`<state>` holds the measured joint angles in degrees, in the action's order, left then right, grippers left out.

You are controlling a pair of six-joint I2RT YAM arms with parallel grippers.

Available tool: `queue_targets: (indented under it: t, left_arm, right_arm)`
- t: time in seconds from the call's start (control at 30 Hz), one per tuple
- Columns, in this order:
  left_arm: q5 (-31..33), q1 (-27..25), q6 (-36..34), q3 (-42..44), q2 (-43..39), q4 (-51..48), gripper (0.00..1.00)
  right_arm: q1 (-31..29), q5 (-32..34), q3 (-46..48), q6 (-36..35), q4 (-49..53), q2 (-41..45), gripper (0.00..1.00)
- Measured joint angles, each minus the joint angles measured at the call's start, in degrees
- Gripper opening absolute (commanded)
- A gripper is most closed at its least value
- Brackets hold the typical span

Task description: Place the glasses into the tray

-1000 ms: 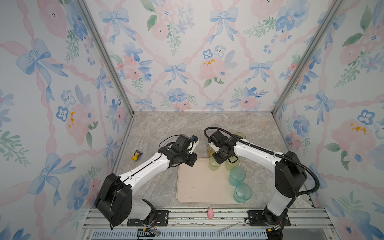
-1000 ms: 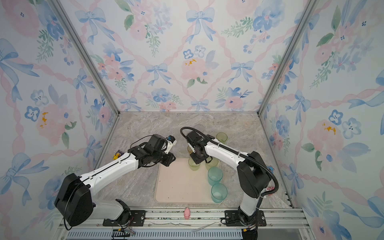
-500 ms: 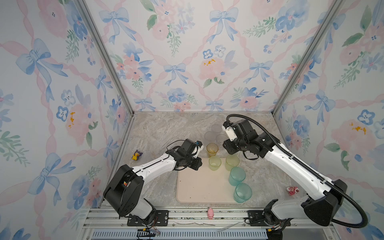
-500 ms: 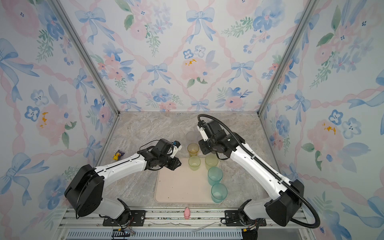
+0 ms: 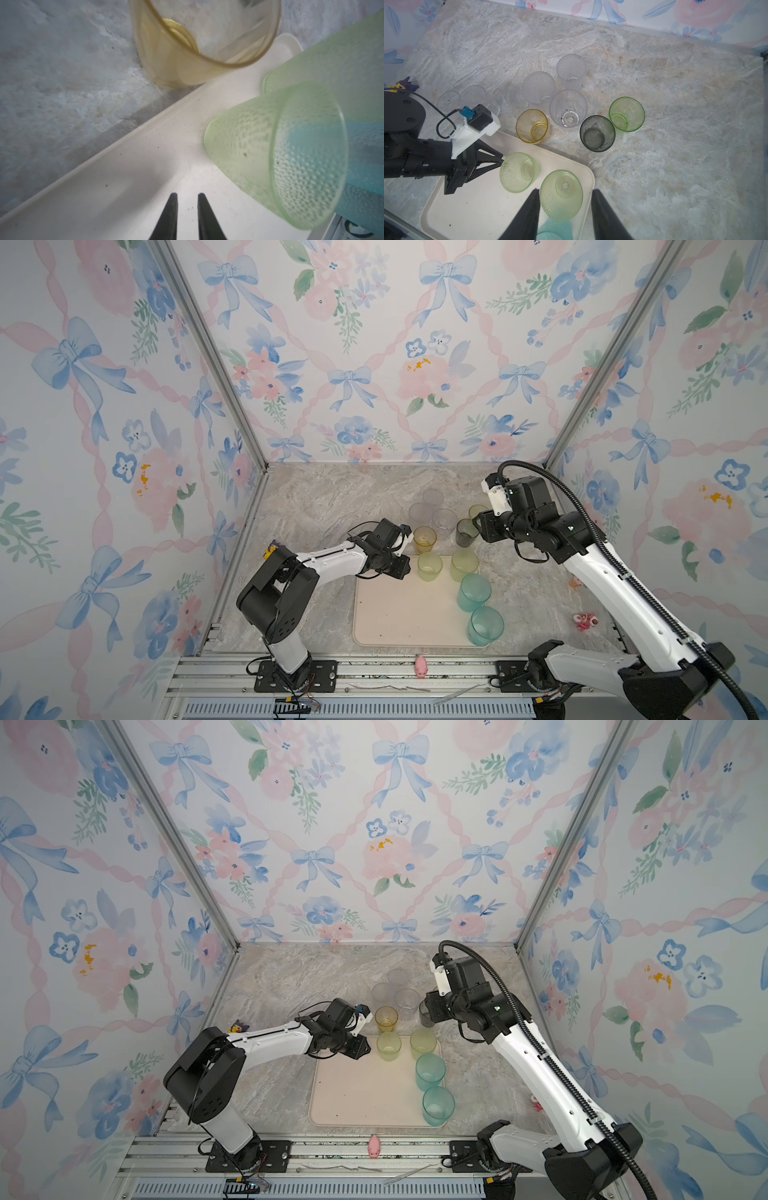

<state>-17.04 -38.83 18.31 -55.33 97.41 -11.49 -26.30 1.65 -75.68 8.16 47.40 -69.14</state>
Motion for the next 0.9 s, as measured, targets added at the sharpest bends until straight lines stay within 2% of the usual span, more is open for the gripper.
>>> queue_targets:
  t: [0.9]
  left_arm:
    - [-1.09,-1.66,-0.02,-4.9,5.49,1.14,0.2]
  right_arm:
    - [6.27,-2.97,1.09,-0.04,0.44,2.16,0.44]
